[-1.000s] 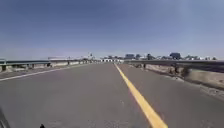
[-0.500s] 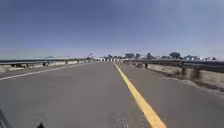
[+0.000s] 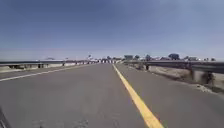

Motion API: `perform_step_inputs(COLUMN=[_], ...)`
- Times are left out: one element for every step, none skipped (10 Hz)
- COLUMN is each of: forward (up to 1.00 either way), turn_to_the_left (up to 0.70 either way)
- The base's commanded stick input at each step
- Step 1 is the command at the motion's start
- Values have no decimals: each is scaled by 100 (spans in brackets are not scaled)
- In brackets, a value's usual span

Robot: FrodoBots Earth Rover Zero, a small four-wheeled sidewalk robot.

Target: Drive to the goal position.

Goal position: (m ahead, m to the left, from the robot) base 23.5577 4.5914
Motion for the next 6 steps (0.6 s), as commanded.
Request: perform_step_inputs(forward=[100, 100, 100, 100, 100, 100], turn_to_the_left=[0, 0, 0, 0, 0, 0])
